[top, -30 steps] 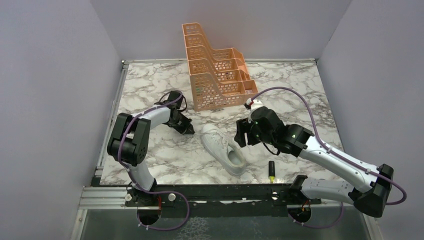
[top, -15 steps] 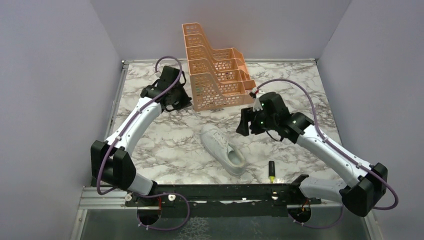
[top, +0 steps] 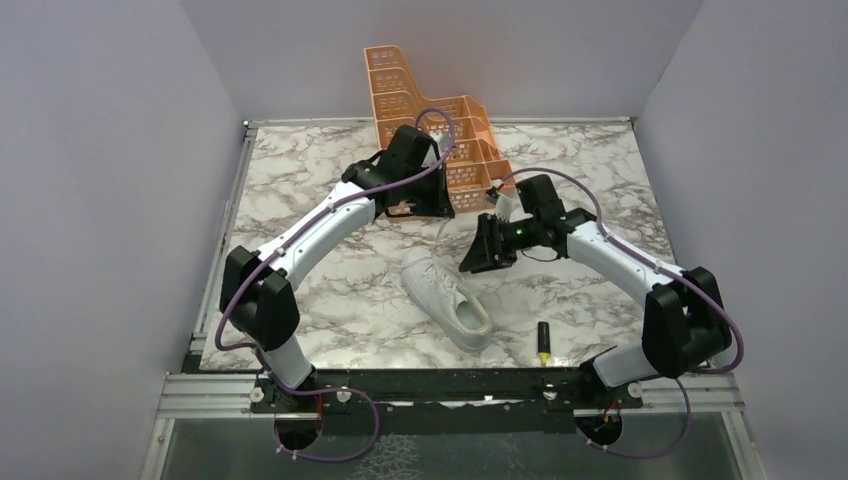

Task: Tie the shoes

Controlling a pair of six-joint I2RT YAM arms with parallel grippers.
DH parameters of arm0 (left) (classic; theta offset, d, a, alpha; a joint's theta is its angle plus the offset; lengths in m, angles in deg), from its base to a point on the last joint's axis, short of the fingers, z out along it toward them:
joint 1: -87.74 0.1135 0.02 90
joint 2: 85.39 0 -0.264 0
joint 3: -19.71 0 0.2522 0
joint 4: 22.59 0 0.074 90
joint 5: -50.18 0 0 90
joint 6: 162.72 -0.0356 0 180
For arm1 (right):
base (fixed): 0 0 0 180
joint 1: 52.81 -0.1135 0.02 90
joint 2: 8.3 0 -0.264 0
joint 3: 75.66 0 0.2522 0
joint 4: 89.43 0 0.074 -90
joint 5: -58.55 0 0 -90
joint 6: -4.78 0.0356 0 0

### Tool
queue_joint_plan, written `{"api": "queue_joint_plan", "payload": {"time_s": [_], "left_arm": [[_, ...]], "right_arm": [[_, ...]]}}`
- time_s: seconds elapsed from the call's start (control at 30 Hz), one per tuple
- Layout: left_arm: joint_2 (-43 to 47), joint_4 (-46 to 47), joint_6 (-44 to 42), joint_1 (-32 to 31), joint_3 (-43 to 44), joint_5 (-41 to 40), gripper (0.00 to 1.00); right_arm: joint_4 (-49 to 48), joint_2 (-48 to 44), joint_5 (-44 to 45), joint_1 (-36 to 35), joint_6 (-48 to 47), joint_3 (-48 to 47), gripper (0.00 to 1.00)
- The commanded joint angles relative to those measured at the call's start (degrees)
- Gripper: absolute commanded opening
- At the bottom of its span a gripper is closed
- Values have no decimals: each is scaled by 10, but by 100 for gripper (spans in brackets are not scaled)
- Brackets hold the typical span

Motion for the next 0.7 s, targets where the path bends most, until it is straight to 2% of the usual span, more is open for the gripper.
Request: {"api": "queue_joint_plan", "payload": {"time_s": [0.0, 0.2, 0.4, 0.67], "left_arm": [[-31, 28, -45, -4, 8, 100, 0], [-85, 23, -69, -3, 13, 191, 0], [-106, 19, -89, -3, 8, 242, 0], [-106, 4, -90, -2, -13, 226, 0]], "right_arm": [[-100, 8, -96, -1, 47, 44, 50], [-101, 24, -86, -3, 23, 61, 49], [-132, 30, -93, -12, 35, 63, 45], [-145, 37, -51, -23, 37, 62, 42]]}}
